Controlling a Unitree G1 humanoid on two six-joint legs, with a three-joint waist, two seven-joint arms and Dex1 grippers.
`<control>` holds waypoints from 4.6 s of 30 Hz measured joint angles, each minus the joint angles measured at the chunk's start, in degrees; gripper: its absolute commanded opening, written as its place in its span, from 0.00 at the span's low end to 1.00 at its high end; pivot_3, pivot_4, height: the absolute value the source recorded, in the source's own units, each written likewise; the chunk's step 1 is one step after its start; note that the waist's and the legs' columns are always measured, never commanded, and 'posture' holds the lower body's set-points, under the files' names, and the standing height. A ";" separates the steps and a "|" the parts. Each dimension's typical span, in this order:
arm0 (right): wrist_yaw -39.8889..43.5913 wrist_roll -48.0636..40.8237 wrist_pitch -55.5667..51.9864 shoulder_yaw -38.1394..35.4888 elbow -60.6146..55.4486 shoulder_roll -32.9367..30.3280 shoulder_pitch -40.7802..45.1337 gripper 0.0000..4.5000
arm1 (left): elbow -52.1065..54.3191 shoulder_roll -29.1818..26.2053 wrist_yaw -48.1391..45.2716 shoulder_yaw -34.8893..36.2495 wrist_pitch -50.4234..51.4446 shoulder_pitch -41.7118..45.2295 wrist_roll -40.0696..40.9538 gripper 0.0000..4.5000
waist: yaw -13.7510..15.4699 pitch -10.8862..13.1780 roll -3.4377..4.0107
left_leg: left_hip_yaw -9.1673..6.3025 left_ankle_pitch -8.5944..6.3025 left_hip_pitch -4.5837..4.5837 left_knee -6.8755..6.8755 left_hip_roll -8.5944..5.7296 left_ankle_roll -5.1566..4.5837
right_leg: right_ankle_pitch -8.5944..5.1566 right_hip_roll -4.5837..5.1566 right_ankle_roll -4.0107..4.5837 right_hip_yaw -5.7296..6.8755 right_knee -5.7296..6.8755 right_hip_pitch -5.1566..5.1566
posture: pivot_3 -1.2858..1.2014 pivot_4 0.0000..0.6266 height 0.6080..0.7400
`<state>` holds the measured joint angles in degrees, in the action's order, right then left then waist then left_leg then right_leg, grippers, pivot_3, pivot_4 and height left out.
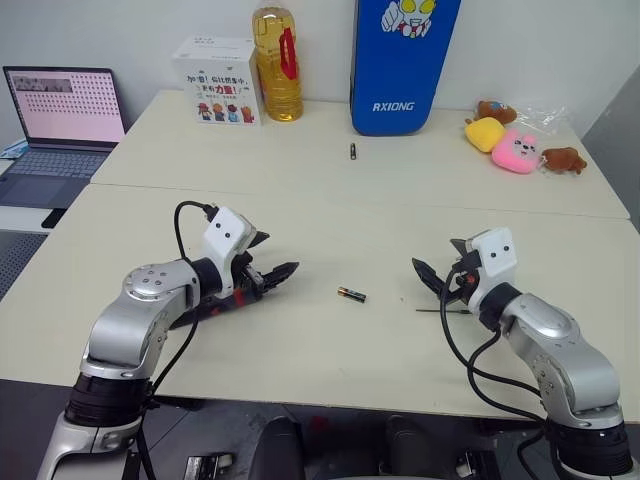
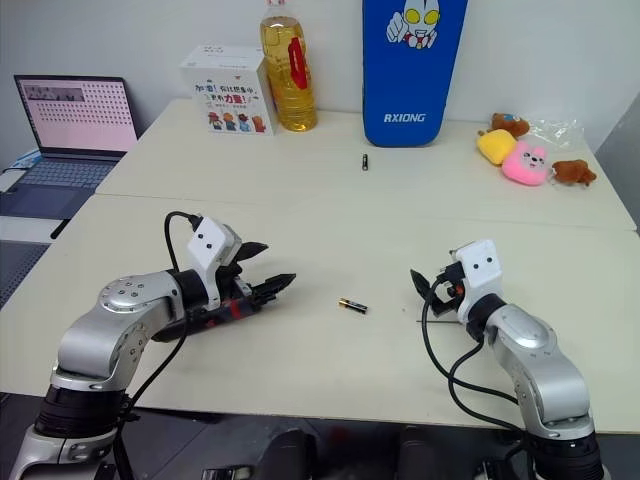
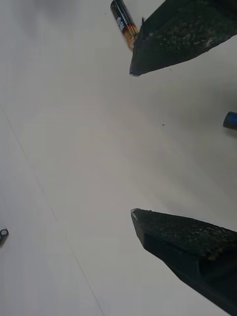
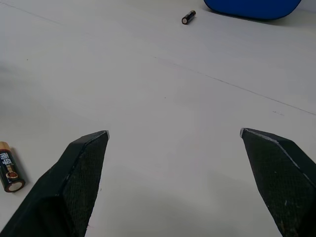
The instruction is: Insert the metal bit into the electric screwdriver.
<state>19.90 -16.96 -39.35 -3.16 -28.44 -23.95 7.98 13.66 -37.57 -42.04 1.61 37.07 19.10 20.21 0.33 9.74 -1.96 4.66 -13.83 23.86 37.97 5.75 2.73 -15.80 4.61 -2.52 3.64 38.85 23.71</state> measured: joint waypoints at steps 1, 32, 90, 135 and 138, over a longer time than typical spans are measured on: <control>0.00 0.00 0.00 0.00 0.00 0.00 0.00 1.00 | 0.00 -0.03 -0.02 0.00 0.00 0.00 0.00 0.99 | 0.00 0.00 0.00 | 0.00 0.00 0.00 0.00 0.00 0.00 | 0.00 0.00 0.00 0.00 0.00 0.00 | 0.52 0.24 1.00; 25.05 1.42 3.73 24.19 13.32 -4.59 16.69 1.00 | 12.83 -16.35 -20.49 -2.07 0.70 -3.34 6.28 0.99 | -0.26 0.03 0.04 | 0.01 0.00 0.01 -0.01 0.01 0.00 | -0.05 -0.02 0.09 0.00 0.02 0.04 | 0.52 0.24 1.00; -5.41 18.51 29.58 3.23 107.64 5.42 62.95 0.07 | -0.33 6.77 -4.63 -8.64 -5.56 16.92 -1.08 1.00 | -2.16 0.21 0.17 | 0.28 0.18 0.13 -0.09 0.04 0.30 | -0.05 0.01 0.06 -0.19 0.09 0.31 | 0.52 0.24 1.00; 0.15 17.83 24.45 -7.44 106.85 3.23 65.99 0.99 | -5.07 5.18 -7.62 -7.98 -7.36 19.46 -1.17 1.00 | -2.08 0.22 0.20 | 0.30 0.18 0.14 -0.10 0.04 0.30 | -0.05 0.00 0.06 -0.20 0.07 0.31 | 0.52 0.24 1.00; 0.21 17.85 24.38 -7.43 106.83 3.10 65.92 0.99 | -5.07 5.20 -7.63 -7.99 -7.42 19.46 -1.17 1.00 | -2.08 0.22 0.20 | 0.30 0.18 0.14 -0.10 0.04 0.30 | -0.05 0.00 0.06 -0.20 0.07 0.31 | 0.52 0.24 1.00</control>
<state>20.11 0.89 -14.96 -10.60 78.39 -20.85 73.90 8.60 -32.37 -49.66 -6.38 29.66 38.56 19.04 -1.75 9.97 -1.76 4.96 -13.66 24.00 37.86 5.79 3.03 -15.85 4.61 -2.46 3.44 38.92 24.02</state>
